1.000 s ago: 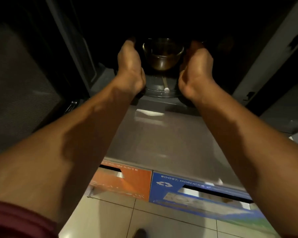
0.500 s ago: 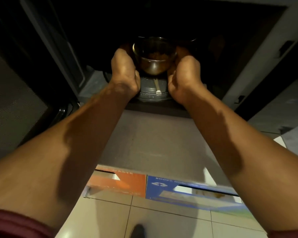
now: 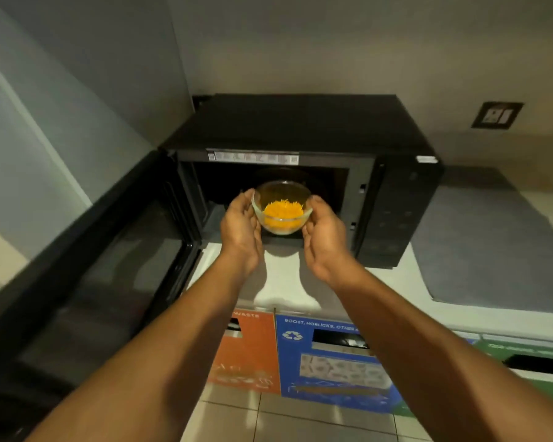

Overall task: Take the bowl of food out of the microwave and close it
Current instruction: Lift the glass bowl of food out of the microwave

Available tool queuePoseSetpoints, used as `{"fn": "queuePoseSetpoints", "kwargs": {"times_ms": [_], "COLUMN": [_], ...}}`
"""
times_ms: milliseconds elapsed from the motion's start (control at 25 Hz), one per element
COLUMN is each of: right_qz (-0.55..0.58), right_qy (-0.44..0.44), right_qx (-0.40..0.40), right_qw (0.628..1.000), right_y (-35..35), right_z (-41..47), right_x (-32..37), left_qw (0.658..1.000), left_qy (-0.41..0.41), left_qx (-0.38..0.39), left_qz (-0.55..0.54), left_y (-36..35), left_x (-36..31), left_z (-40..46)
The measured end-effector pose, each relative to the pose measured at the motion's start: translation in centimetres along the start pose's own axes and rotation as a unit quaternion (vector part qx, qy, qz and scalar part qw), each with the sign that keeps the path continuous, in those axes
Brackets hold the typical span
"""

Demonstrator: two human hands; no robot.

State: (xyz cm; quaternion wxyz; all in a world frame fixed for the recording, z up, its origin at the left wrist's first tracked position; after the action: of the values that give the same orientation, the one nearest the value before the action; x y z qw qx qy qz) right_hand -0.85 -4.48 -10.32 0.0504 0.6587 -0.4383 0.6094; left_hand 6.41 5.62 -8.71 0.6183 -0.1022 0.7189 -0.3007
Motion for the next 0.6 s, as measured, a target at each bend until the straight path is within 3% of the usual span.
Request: {"fn": "queuePoseSetpoints", "kwargs": {"times_ms": [240, 600], "right_qz": [-0.03, -0.017], "right_qy": [0.018, 0.05], "right_qx": [-0.016, -0.182], "right_qw": [0.999, 0.982], "right_y": [1.5, 11.6], "right_z": [-7.3, -11.1], "right_x": [2.5, 4.7], "left_qw": [0.999, 0.984], "left_qy": [0.036, 0.099], "left_qx": [0.014, 0.138], "left_qz": [0.019, 0.06], "left_y": [-1.4, -8.1], "left_x": [-2.0, 5.0], "left_z": [-5.7, -11.3]}}
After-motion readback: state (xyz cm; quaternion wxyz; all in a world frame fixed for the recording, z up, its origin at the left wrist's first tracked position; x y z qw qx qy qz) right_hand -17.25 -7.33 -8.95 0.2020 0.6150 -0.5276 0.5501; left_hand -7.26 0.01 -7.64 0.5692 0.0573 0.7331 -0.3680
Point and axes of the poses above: each hand's wrist, its own z-axis towards the middle knuckle, its own y-axis out of the back of the hand, x = y × z, the point moved 1 cm from there along z, towards the middle knuckle, and after that the axes turned 8 degrees about -y, right-handed, at the moved point
